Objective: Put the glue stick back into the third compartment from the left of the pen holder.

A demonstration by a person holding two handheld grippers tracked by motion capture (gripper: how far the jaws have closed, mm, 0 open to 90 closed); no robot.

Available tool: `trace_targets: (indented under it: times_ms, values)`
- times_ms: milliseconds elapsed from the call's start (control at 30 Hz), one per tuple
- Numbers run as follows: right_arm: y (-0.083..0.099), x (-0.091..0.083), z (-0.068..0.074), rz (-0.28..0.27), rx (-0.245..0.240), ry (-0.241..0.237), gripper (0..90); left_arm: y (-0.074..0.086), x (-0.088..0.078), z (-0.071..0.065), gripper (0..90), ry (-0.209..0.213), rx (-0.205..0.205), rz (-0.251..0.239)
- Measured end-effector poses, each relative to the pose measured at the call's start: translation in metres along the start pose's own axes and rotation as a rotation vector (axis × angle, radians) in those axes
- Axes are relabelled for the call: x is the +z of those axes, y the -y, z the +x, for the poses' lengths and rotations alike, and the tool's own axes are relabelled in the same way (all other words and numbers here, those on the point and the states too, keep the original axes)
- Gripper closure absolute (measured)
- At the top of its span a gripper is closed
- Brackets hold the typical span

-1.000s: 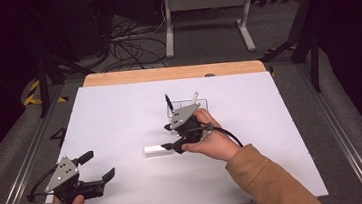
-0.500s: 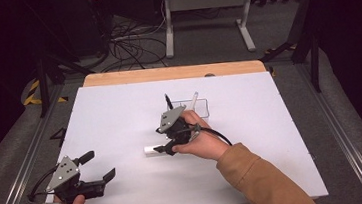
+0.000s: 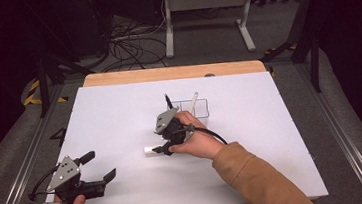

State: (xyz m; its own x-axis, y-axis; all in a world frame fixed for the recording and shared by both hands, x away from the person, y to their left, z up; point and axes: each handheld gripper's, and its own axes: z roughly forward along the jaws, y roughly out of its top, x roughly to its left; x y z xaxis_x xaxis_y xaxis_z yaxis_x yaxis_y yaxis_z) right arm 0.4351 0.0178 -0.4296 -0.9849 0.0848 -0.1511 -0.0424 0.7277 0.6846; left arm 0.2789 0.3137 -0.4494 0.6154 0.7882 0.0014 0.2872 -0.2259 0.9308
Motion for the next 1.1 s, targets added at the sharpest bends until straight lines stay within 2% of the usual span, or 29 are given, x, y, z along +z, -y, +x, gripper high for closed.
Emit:
trace_targets:
  times_ms: [300, 533, 633, 967, 1100]
  values:
    - [0.001, 0.013, -0.002, 0.044, 0.016, -0.028, 41.9, 0.000, 0.002, 0.000, 8.7, 0.005, -0.001, 0.003]
    - [0.002, 0.025, -0.003, 0.086, -0.001, -0.033, 46.0, 0.001, 0.004, 0.002, 8.7, 0.011, -0.005, 0.011]
    - [0.002, 0.030, -0.002, 0.115, -0.027, -0.032, 48.2, 0.001, 0.004, 0.003, 8.7, 0.014, -0.010, 0.012]
    - [0.001, 0.041, -0.001, 0.144, -0.056, -0.046, 51.9, 0.001, 0.004, 0.002, 8.7, 0.019, -0.009, 0.017]
    - [0.000, 0.042, -0.001, 0.155, -0.056, -0.063, 56.8, 0.002, 0.004, 0.002, 8.7, 0.021, -0.009, 0.016]
